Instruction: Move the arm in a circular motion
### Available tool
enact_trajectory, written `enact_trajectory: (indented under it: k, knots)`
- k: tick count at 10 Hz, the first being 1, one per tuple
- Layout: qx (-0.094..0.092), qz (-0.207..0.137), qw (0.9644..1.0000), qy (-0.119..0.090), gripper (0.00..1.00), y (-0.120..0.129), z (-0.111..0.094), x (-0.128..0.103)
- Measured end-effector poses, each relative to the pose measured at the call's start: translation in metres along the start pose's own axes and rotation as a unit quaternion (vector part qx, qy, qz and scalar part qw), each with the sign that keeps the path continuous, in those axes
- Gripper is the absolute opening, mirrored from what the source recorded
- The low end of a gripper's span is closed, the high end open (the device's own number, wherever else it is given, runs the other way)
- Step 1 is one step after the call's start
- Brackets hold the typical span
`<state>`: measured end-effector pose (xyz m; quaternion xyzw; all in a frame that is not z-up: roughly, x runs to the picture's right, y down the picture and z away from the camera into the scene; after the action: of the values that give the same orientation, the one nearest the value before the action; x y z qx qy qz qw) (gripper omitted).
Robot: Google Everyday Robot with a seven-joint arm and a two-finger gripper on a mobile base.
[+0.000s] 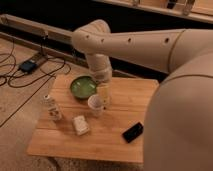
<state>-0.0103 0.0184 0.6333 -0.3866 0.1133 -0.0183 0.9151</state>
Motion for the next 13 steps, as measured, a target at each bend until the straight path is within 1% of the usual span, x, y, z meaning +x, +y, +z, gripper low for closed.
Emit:
enact_trajectory:
  k: [2,4,5,6,7,8,9,10,11,12,13]
  knots:
    - [0.015,-0.022,0.9995,0.019,0.80,-0.003,-0.015,-0.050]
    - [0.023,-0.054,0.9975,0.041,0.80,0.000,-0.021,-0.101]
    - [0.022,-0.070,0.9959,0.052,0.80,0.003,-0.017,-0.120]
    - [0.020,-0.083,0.9949,0.054,0.80,0.007,-0.012,-0.132]
    - [0.015,-0.101,0.9933,0.054,0.80,0.009,-0.002,-0.146]
    - [0.008,-0.111,0.9924,0.052,0.80,0.011,0.006,-0.152]
    - [0.004,-0.118,0.9917,0.051,0.80,0.012,0.013,-0.153]
    - [-0.005,-0.125,0.9910,0.046,0.80,0.015,0.027,-0.150]
    - [-0.014,-0.131,0.9905,0.039,0.80,0.020,0.039,-0.142]
    - [-0.020,-0.136,0.9900,0.032,0.80,0.024,0.047,-0.135]
    - [-0.027,-0.140,0.9894,0.025,0.80,0.031,0.057,-0.122]
